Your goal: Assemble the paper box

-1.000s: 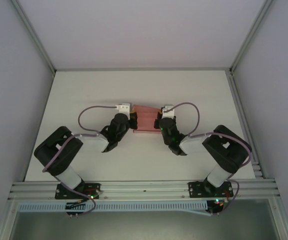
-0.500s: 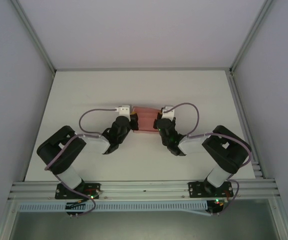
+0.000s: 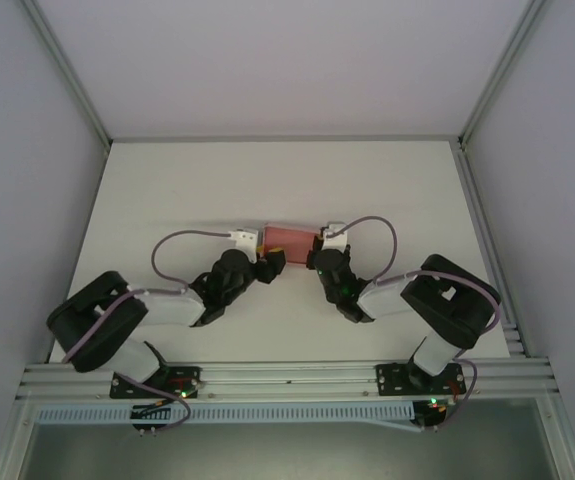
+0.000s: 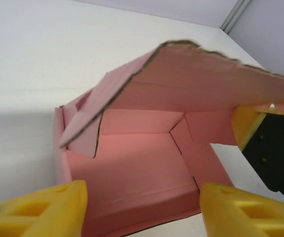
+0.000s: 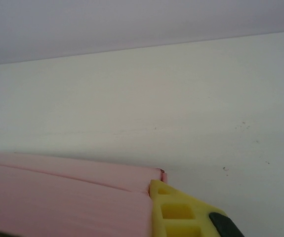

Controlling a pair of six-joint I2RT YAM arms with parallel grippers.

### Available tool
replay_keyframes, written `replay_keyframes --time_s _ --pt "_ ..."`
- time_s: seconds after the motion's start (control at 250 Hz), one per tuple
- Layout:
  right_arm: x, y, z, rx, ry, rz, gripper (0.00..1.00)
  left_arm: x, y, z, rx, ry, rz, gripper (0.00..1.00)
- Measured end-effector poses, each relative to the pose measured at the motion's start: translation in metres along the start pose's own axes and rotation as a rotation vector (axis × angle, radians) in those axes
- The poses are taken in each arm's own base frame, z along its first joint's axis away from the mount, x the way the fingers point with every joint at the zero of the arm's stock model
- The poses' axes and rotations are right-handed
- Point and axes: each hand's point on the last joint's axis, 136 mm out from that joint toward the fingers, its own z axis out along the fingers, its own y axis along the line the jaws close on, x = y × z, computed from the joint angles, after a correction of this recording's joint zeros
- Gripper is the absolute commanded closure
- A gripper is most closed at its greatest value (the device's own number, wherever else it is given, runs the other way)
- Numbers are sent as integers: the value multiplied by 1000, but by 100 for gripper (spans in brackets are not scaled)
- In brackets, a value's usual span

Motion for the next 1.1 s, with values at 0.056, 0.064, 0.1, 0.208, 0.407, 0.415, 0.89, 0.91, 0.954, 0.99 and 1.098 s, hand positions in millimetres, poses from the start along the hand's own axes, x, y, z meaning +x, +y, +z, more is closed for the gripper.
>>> replay_keyframes --time_s 0.056,0.064,0.1,0.208,0.407,0.415,0.89,0.91,0.954,0.99,1.098 --pt "0 0 -1 1 -2 0 94 -5 3 -8 -21 5 -7 3" --pt "1 0 -2 1 -3 0 94 -6 3 -9 -23 5 -9 1" --pt "1 0 -3 0 -3 -2 94 -10 5 -15 -42 6 -13 0" --pt "1 1 -3 -2 -3 -18 94 -20 15 -36 -100 11 -40 0" --pt "3 3 -5 -6 0 -51 93 -68 13 -63 -168 1 -141 0" --pt "3 4 -5 -6 0 -52 93 -70 13 -64 -170 0 -145 0" --pt "46 -2 -13 -6 113 -184 86 -31 67 9 -239 358 -338 0" --pt "48 -2 -14 -5 117 -188 86 -27 66 11 -231 372 -342 1" --pt "49 -3 -14 -4 120 -190 85 -18 63 15 -209 405 -350 2" --pt "49 -2 -14 -5 121 -190 84 -13 60 19 -188 422 -356 5" --pt "50 -1 -16 -9 122 -191 84 -1 51 30 -119 460 -378 13"
